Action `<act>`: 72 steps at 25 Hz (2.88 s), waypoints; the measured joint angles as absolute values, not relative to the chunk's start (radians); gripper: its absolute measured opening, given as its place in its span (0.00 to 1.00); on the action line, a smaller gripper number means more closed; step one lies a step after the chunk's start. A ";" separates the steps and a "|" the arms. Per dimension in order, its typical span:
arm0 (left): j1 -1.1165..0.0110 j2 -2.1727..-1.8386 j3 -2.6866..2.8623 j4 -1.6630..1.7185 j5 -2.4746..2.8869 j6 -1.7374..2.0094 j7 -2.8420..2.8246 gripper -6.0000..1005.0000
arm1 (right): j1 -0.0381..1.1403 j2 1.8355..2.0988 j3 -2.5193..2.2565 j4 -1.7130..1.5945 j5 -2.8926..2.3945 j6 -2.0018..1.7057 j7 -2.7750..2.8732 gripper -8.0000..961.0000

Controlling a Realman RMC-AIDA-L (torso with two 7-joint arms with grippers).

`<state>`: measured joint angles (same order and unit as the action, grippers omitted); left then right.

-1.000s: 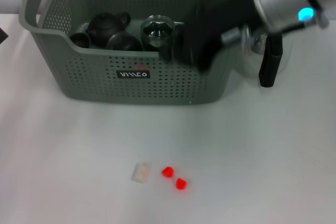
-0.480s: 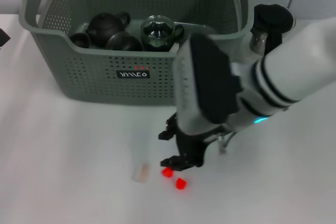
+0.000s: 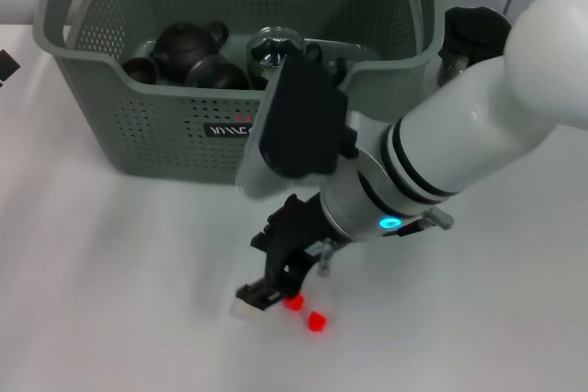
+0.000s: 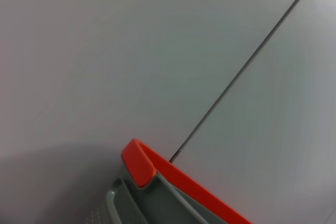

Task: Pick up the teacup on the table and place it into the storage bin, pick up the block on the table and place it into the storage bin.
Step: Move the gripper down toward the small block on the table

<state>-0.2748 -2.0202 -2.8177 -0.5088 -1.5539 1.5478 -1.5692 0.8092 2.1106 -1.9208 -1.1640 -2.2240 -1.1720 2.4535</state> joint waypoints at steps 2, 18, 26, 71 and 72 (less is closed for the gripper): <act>-0.275 -2.020 -2.818 -0.509 -1.554 1.548 -1.569 0.92 | 0.818 2.111 -1.922 -1.148 -2.214 -1.162 2.497 0.72; -0.274 -2.022 -2.818 -0.506 -1.552 1.546 -1.569 0.92 | 0.830 2.113 -2.044 -1.050 -2.181 -1.028 2.499 0.72; -0.271 -2.022 -2.818 -0.506 -1.552 1.546 -1.569 0.92 | 0.829 2.116 -2.059 -1.022 -2.145 -0.995 2.484 0.72; -0.268 -2.023 -2.818 -0.504 -1.552 1.545 -1.568 0.92 | 0.853 2.123 -2.115 -0.912 -2.054 -0.889 2.446 0.67; -0.268 -2.023 -2.818 -0.504 -1.552 1.545 -1.568 0.92 | 0.853 2.123 -2.115 -0.912 -2.054 -0.890 2.445 0.67</act>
<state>-0.2684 -2.0233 -2.8178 -0.5044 -1.5524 1.5446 -1.5677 0.8533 2.1230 -2.1150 -0.9121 -2.0539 -0.8903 2.4446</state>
